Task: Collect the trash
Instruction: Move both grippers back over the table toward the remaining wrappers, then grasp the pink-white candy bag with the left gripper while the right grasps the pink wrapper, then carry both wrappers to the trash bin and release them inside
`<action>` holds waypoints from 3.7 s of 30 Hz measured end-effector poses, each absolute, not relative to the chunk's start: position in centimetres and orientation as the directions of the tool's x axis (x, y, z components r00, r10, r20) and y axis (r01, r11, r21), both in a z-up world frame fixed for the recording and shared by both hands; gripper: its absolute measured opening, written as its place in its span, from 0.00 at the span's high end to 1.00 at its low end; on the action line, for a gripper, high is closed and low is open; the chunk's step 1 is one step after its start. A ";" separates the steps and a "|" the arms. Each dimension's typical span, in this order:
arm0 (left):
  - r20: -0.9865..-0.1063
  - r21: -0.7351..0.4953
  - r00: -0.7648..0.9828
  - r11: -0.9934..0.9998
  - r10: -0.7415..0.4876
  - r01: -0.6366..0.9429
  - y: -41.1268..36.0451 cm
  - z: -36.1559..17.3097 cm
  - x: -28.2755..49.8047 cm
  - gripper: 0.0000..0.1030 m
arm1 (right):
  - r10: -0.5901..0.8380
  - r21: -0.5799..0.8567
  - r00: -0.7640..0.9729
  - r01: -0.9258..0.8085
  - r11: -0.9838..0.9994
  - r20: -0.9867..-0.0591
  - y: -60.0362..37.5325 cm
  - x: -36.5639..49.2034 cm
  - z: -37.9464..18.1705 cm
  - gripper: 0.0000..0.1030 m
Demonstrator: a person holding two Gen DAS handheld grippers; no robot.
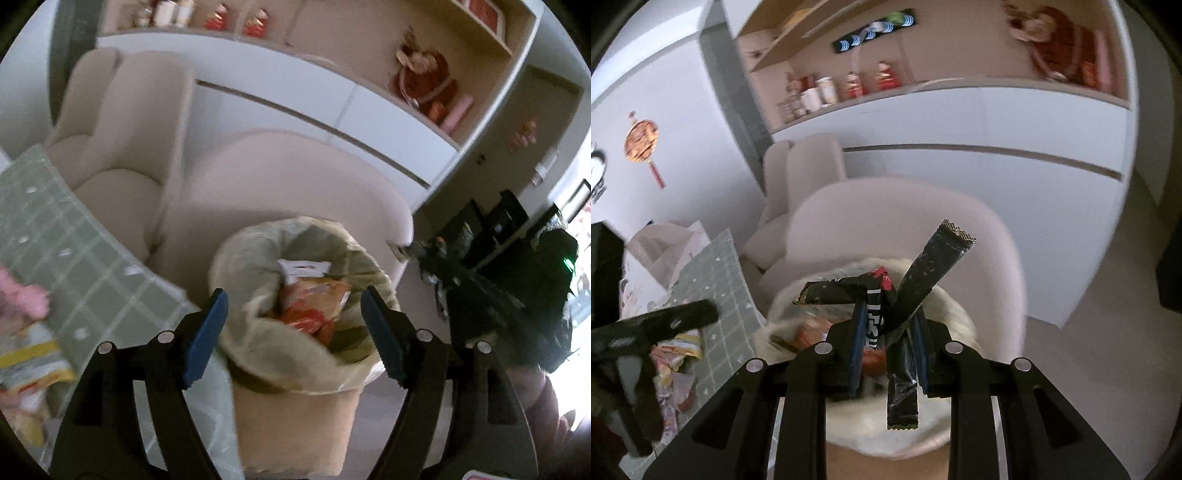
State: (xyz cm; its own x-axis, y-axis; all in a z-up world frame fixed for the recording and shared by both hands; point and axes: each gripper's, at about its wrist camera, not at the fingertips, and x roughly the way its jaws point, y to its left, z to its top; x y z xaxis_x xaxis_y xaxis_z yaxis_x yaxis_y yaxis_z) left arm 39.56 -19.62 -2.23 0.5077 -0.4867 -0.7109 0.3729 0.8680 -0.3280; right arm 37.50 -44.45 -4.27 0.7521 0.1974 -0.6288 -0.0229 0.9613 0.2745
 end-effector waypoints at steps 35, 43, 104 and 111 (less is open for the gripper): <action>-0.736 -0.233 0.657 0.972 -0.164 -0.019 15.6 -3.8 22.3 0.32 | 0.187 0.175 0.680 -0.088 0.981 -0.709 -18.6 24.6 -6.0 0.56; -0.741 -0.301 0.618 0.953 -0.263 0.044 14.9 -5.3 19.6 0.32 | 0.224 0.185 0.670 -0.130 0.974 -0.708 -14.4 23.4 -6.0 0.56; -0.776 -0.224 0.609 0.974 -0.161 -0.029 6.1 -7.6 25.1 0.89 | 0.358 0.266 0.634 -0.240 0.934 -0.685 -20.6 27.5 -5.1 0.97; -0.666 -0.178 0.719 0.978 -0.199 0.105 4.7 -0.3 24.4 0.89 | 0.322 0.231 0.708 -0.225 0.947 -0.628 -21.4 25.6 -1.3 0.97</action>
State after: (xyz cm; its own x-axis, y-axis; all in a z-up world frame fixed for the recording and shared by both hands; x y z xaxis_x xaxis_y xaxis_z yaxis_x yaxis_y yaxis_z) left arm 24.35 4.66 -0.31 0.7193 -0.1987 -0.6656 0.1053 0.9783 -0.1782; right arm 25.57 -21.41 -1.32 0.7085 0.3219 -0.6280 -0.2253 0.9465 0.2309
